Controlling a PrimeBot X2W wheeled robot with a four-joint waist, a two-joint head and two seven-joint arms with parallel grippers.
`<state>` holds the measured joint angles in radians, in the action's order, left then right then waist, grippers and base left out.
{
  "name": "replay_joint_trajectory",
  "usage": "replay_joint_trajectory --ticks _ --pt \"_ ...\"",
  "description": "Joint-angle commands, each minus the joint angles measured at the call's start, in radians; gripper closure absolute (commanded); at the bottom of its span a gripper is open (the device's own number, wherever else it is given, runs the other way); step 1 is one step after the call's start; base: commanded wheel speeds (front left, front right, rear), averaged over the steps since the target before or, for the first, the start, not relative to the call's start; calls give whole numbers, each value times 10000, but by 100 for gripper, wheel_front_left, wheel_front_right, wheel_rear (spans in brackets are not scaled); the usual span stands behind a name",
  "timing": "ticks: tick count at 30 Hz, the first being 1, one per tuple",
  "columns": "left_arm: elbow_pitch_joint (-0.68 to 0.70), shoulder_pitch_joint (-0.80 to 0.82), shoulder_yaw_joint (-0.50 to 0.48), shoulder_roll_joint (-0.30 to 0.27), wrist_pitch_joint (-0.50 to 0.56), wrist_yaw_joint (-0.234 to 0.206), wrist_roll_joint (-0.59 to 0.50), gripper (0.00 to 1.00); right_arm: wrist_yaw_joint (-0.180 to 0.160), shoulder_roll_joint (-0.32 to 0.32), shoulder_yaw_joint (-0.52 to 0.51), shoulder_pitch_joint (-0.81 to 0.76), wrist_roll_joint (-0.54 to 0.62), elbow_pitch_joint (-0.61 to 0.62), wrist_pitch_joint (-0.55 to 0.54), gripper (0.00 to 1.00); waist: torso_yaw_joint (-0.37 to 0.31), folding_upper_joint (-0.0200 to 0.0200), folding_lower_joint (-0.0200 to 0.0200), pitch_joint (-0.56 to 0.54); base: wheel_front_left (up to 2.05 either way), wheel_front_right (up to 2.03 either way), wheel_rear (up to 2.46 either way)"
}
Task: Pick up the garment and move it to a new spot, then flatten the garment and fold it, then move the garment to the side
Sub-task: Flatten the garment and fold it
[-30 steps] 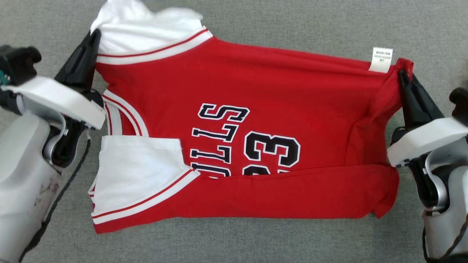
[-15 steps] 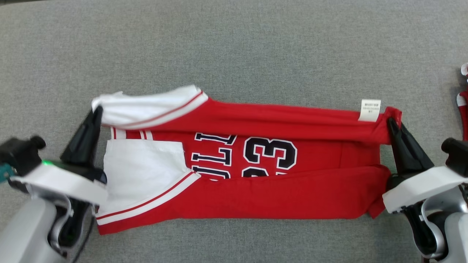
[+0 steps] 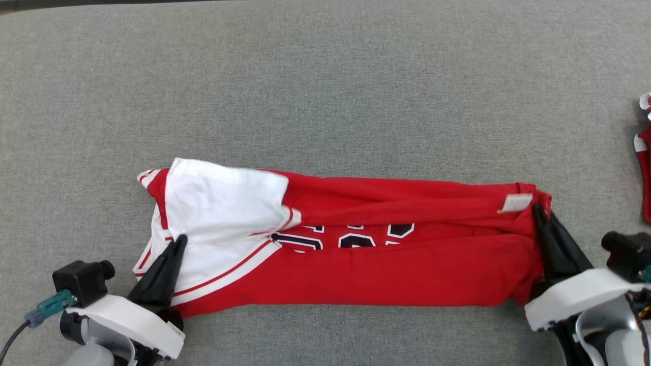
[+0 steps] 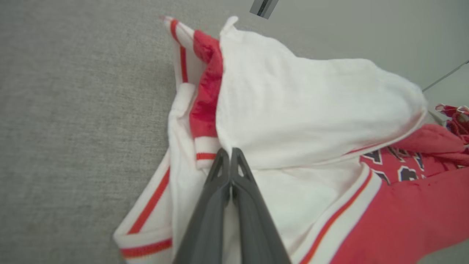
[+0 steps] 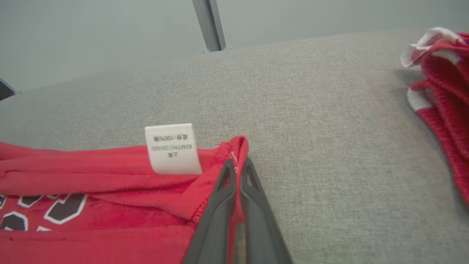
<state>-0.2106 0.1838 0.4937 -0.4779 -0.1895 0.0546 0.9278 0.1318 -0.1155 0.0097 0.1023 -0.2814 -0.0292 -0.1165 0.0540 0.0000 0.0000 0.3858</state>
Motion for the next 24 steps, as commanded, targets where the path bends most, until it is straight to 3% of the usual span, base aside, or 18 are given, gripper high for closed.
replay_joint_trajectory --ticks 1,2,3,4,5,6,15,21,24 --pt "-199 -165 24 30 45 -17 91 100 -22 12 -38 -253 28 -55 69 35 14 0 0 -6 0 0 0" --pt "-339 -210 60 18 79 -41 81 100 -22 57 -2 -383 53 -37 126 31 17 0 0 -17 0 0 0" --pt "-470 -278 80 58 102 -23 149 100 -22 82 57 -525 92 -16 152 14 19 0 0 -34 0 0 0" --pt "-587 -343 76 89 122 -11 229 93 -21 130 121 -686 77 23 160 0 26 0 0 -46 0 0 0" --pt "-701 -378 59 58 106 -49 222 68 -21 170 99 -849 113 81 246 0 33 0 0 -62 0 0 0" --pt "-789 -395 13 51 54 -97 233 0 -21 187 102 -1000 207 165 317 0 38 0 0 -79 0 0 0" --pt "-724 -619 -583 -14 -564 -601 -185 0 -18 493 55 -2335 1029 1789 1052 0 12 0 0 -472 0 0 0" --pt "379 -739 -1868 252 -752 -1182 -1157 0 -18 624 -223 -2558 1744 3155 1684 0 -36 0 0 -774 0 0 0" --pt "1181 -986 -2715 658 -752 -1272 -1910 0 -16 638 -318 -2434 1794 3353 1789 0 -79 0 0 -992 0 0 0"
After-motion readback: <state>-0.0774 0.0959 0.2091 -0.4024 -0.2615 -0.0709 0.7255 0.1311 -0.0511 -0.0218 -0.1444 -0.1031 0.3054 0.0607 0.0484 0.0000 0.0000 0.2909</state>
